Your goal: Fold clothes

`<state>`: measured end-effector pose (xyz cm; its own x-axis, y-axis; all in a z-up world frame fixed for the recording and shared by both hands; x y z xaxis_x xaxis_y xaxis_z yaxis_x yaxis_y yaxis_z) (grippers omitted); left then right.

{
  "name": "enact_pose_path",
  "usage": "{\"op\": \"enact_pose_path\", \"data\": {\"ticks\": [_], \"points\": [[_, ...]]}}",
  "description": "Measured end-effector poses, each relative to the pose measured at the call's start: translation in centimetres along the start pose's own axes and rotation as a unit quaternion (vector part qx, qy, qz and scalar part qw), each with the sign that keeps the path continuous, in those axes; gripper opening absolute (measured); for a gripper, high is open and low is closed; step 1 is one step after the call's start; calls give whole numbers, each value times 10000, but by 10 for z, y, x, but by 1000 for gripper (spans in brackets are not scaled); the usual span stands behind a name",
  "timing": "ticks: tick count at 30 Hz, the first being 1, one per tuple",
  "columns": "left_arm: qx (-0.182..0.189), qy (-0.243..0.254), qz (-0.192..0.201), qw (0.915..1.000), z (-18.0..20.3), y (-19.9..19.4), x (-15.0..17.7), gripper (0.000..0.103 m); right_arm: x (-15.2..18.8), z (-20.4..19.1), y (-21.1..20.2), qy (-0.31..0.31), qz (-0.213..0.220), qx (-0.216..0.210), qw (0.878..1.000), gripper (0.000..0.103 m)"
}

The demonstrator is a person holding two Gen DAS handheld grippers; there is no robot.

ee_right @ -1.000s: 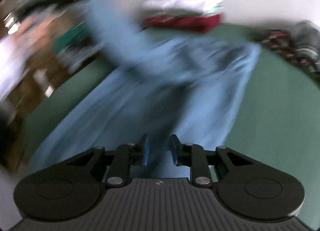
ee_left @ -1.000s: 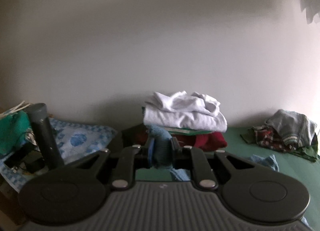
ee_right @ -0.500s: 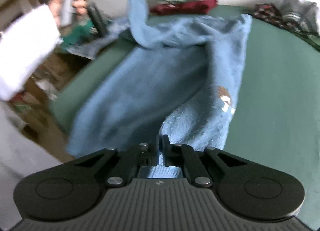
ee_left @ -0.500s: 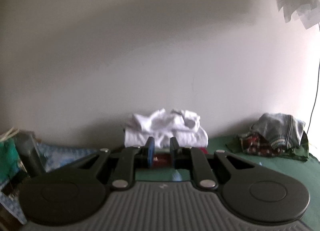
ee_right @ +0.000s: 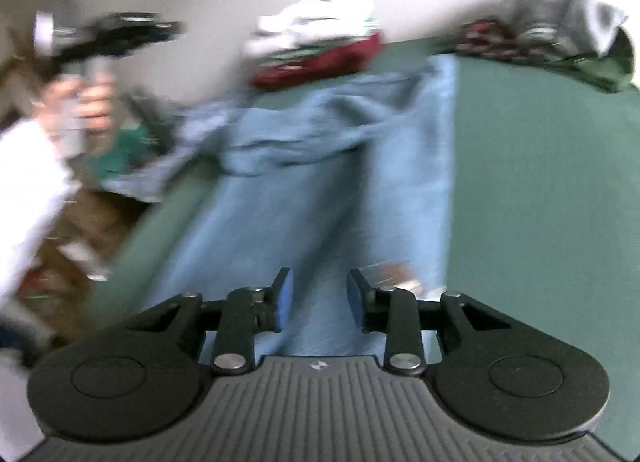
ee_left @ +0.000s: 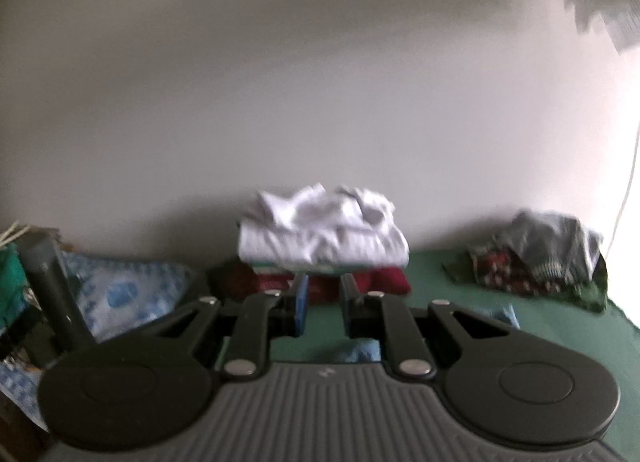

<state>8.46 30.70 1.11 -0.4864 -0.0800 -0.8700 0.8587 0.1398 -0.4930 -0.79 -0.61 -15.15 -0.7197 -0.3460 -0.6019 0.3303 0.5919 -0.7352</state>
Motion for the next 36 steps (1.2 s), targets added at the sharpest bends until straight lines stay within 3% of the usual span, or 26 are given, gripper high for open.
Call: {"op": "enact_pose_path", "data": {"ticks": [2,4,8,11,14,17,20,22,24,25,26,28,31,36], "points": [[107,364,-185,9991,19,4,22,33,4,7,13,-85,-98,167,9998,20],[219,751,-371,9962,38,7,44,49,-3,7,12,-130,-94,167,9997,20],[651,1434,-666,9853,81,3,90,50,-51,9,8,94,289,-186,9994,21],[1133,1353,-731,9816,107,-3,108,39,-101,10,25,544,461,-677,9952,23],[1069,1217,-758,9839,115,16,115,28,-153,10,67,1052,385,-1166,9868,25],[1269,799,-1079,9828,109,42,128,21,-193,10,119,1351,105,-1407,9807,29],[1290,540,-1316,9814,100,60,140,21,-215,11,166,1463,-117,-1341,9800,30],[1217,349,-1416,9818,91,69,146,21,-217,7,186,1471,-262,-1348,9795,37],[1239,133,-1432,9818,84,74,148,21,-215,1,197,1419,-269,-1377,9799,35],[1245,121,-1416,9820,84,74,149,22,-215,-2,197,1353,-225,-1374,9810,35],[1226,185,-1400,9824,86,74,150,22,-215,-5,198,1286,-219,-1365,9820,28],[1175,353,-1355,9832,91,73,152,22,-213,-8,199,1134,-365,-1303,9843,5],[1203,432,-1345,9826,93,72,153,22,-220,-6,175,1179,-110,-1458,9822,5],[1381,292,-1431,9796,88,70,152,22,-240,14,83,1765,833,-2104,9579,5]]}}
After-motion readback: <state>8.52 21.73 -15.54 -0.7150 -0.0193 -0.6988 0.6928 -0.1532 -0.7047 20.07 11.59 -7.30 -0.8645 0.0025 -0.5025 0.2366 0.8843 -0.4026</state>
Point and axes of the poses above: each gripper's, at about its wrist camera, not at the fingertips, and y roughly the way its jaws point, z to its right, x to its underside, the point moved 9 cm from there along y, roughly the way its jaws point, and after that the axes turned 6 degrees about -z, right-handed, at the moved point
